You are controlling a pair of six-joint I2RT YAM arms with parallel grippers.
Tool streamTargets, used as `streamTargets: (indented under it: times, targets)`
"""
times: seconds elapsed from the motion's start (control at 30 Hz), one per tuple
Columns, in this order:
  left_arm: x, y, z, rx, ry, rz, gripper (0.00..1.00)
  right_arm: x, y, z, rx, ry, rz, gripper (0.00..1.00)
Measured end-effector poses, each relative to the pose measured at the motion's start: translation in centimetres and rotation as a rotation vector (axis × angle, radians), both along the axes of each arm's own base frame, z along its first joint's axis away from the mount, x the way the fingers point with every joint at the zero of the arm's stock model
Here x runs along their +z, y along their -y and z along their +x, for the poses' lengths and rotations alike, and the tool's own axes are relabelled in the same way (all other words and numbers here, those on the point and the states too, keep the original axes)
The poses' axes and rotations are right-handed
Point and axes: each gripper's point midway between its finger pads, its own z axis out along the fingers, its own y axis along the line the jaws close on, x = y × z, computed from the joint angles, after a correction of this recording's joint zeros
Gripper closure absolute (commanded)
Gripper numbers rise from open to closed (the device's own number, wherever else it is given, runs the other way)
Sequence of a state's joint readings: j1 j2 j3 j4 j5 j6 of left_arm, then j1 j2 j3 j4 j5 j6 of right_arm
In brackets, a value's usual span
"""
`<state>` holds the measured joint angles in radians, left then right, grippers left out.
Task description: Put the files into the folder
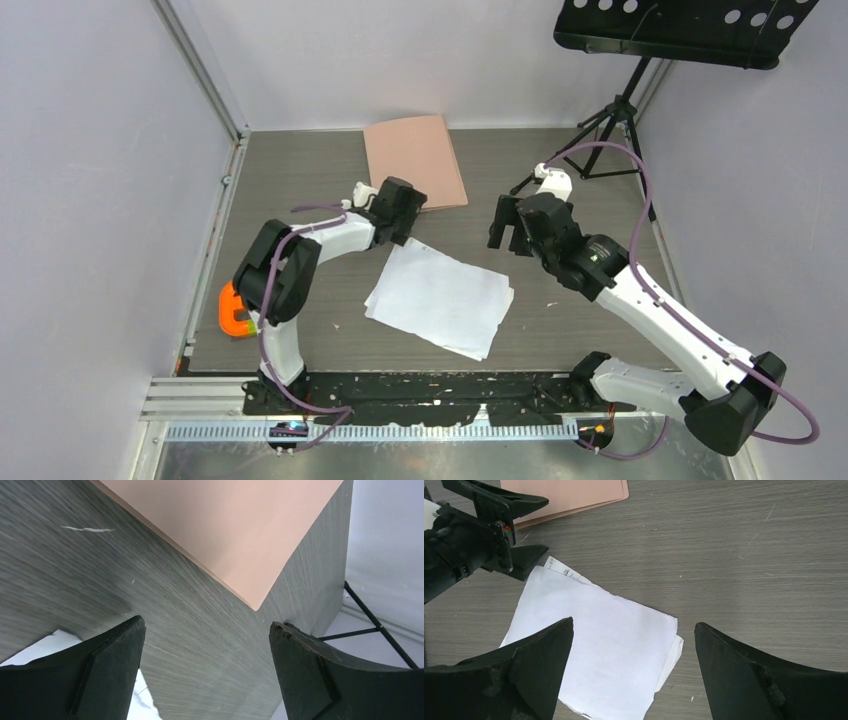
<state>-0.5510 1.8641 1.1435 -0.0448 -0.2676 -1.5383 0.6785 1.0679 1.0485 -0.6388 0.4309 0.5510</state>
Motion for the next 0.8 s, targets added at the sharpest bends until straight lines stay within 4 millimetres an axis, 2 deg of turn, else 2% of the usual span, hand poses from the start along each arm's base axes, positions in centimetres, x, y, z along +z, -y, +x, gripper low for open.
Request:
streamTargets:
  times: [0.17,0.5,0.8]
  targets:
    - [-0.9,0.6,1.3,0.084,0.004,-0.055,0.20,0.3,0.9,-0.8,-0.008,0.006,-0.006,0.05]
    - [-0.7,0.4,3.2,0.153,0.052,-0.116,0.36,-0.6,1.3,-1.1,-0.004,-0.014,-0.033,0.05]
    - [-1.0,-0.6,4.3,0.182,0.065,-0.127,0.42,-1.0,1.4,-1.2,0.000,-0.021,-0.044,0.05]
